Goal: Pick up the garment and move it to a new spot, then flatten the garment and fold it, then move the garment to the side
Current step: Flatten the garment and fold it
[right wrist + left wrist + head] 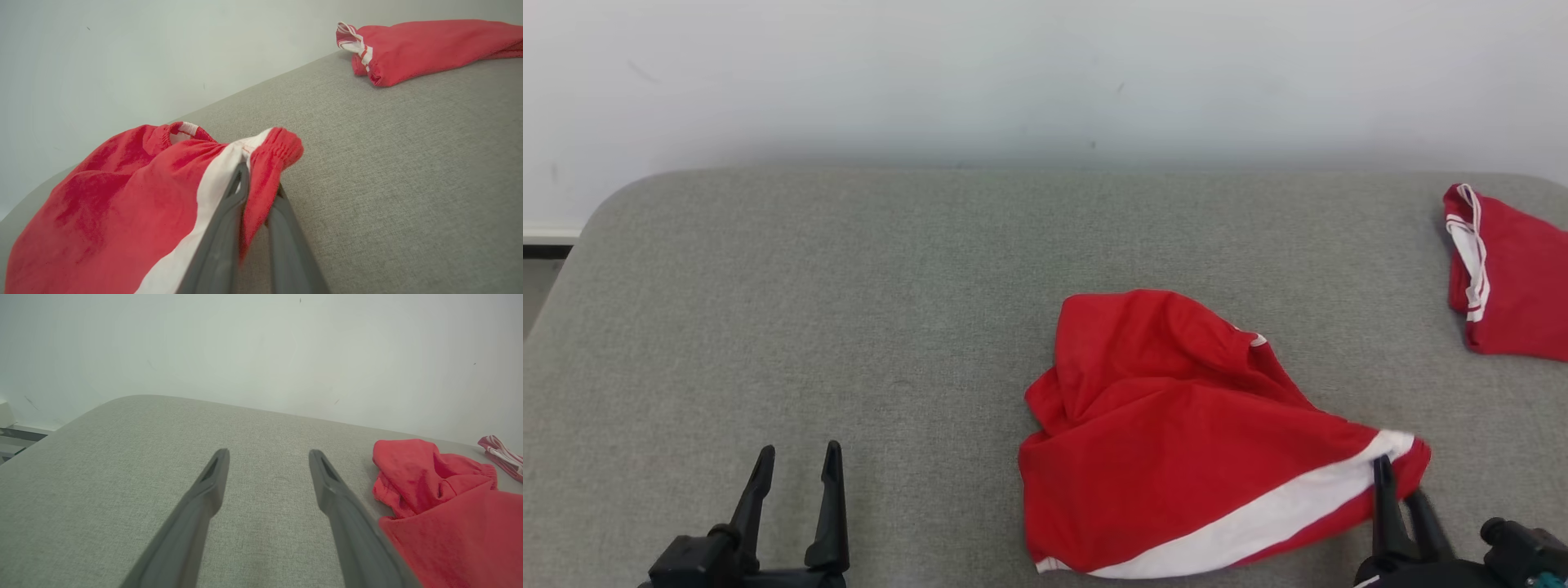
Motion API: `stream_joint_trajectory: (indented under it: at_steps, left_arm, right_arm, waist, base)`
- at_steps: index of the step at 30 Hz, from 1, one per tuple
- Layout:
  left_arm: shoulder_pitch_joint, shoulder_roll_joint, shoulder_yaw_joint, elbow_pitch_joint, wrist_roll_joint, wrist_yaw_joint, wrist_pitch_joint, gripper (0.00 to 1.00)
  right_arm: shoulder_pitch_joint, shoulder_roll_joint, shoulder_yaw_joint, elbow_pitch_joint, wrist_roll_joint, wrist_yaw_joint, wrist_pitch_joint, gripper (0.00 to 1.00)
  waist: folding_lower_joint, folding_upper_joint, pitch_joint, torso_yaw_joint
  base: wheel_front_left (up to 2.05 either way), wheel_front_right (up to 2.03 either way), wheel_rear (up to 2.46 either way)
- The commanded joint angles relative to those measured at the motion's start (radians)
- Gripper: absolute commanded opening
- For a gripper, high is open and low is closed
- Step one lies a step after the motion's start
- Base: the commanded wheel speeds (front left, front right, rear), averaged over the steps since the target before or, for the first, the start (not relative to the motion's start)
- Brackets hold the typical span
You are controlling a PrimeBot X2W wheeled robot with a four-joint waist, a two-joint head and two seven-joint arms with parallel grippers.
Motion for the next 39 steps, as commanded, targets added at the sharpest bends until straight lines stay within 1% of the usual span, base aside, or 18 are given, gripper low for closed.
stream_joint_trajectory:
  at_steps: [1, 5, 13, 17, 23, 28, 31, 39]
  left_arm:
    - [0.015, 0.001, 0.005, 0.001, 0.015, -0.005, 0.000, 1.00]
    - [0.029, 0.001, 0.014, 0.001, 0.019, -0.005, 0.000, 1.00]
    - [0.045, 0.001, 0.027, -0.009, 0.028, -0.008, 0.000, 1.00]
    - [0.058, 0.001, 0.029, -0.013, 0.025, -0.006, 0.000, 1.00]
    - [0.068, 0.001, 0.017, -0.010, 0.017, -0.001, 0.000, 1.00]
    - [0.056, 0.001, -0.007, 0.000, 0.023, -0.006, 0.000, 1.00]
    - [0.021, 0.001, -0.036, 0.017, 0.016, -0.016, 0.000, 1.00]
    - [-0.106, 0.001, -0.158, 0.114, 0.020, -0.035, 0.000, 1.00]
  right_arm:
    - [0.002, -0.002, -0.012, -0.011, -0.013, -0.003, -0.005, 1.00]
    - [-0.009, -0.012, -0.028, -0.065, -0.067, -0.003, -0.004, 1.00]
    - [0.014, -0.057, 0.024, -0.204, -0.139, -0.003, -0.003, 1.00]
    - [0.046, -0.043, 0.052, -0.267, -0.158, -0.003, -0.003, 1.00]
    - [0.093, -0.010, 0.075, -0.307, -0.194, -0.003, -0.003, 1.00]
    - [0.097, 0.001, 0.082, -0.314, -0.202, -0.003, -0.003, 1.00]
    - [0.083, 0.002, 0.089, -0.317, -0.203, -0.003, -0.003, 1.00]
    - [0.046, 0.002, 0.118, -0.306, -0.205, -0.003, -0.003, 1.00]
  waist:
    - [0.0000, 0.0000, -0.010, -0.012]
    - [0.0000, 0.0000, -0.030, -0.031]
    - [0.0000, 0.0000, -0.054, -0.045]
    - [0.0000, 0.0000, -0.058, -0.045]
    - [0.0000, 0.0000, -0.057, -0.048]
    - [0.0000, 0.0000, -0.050, -0.056]
    - [0.0000, 0.0000, -0.041, -0.066]
    - [0.0000, 0.0000, -0.007, -0.119]
  base:
    - [0.00, 0.00, 0.00]
    - [0.00, 0.00, 0.00]
    - [0.00, 0.00, 0.00]
    - [0.00, 0.00, 0.00]
    - [0.00, 0.00, 0.00]
    - [0.00, 0.00, 0.00]
    - [0.00, 0.00, 0.00]
    - [0.00, 0.00, 0.00]
